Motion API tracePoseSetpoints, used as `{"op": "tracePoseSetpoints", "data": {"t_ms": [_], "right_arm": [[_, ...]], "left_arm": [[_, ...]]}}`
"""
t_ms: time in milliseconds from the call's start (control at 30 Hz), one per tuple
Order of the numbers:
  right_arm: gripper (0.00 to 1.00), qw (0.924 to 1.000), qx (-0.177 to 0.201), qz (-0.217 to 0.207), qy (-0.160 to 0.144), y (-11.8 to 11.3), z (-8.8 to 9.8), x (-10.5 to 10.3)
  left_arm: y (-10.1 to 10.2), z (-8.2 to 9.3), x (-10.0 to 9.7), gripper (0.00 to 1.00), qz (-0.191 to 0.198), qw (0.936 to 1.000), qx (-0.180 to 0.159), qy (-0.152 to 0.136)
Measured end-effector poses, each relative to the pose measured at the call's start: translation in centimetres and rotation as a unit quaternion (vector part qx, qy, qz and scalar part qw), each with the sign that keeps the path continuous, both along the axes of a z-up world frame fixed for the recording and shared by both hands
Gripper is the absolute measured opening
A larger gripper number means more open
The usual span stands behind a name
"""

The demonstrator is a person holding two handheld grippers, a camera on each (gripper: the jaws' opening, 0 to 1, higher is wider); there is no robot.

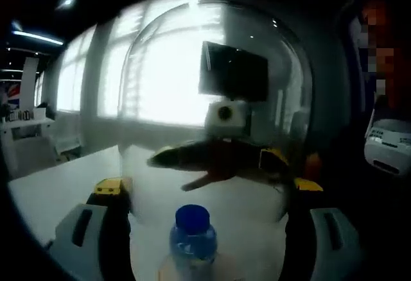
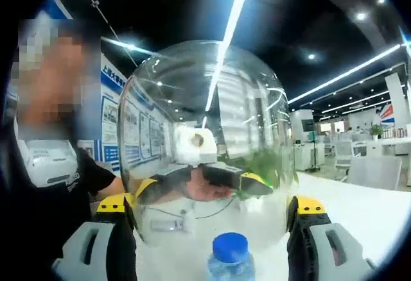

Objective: Open the cover put in the Mizone put the cover back on

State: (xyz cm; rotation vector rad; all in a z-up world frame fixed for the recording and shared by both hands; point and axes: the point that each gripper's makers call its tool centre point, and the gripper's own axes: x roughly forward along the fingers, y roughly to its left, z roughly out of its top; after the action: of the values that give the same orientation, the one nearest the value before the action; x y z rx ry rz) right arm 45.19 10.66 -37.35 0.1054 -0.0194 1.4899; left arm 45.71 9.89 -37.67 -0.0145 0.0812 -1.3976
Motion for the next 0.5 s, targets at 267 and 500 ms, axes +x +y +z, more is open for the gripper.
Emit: {"op": "tracePoseSetpoints", "data": {"t_ms": [267, 500], "right_arm": [[0.9, 0.9998, -0.015, 0.005, 0.009, 0.4, -3.3, 0.5], [0.9, 0.9996, -0.002, 0.001, 0.029, 0.4, -5.6, 0.9]], "left_arm": [[0.5, -3.5, 0.4, 0.85, 0.003, 0.9999, -0.006, 0.009], [0.7, -5.7, 0.9, 0.85, 0.005, 0.9994, -0.019, 0.027]]}}
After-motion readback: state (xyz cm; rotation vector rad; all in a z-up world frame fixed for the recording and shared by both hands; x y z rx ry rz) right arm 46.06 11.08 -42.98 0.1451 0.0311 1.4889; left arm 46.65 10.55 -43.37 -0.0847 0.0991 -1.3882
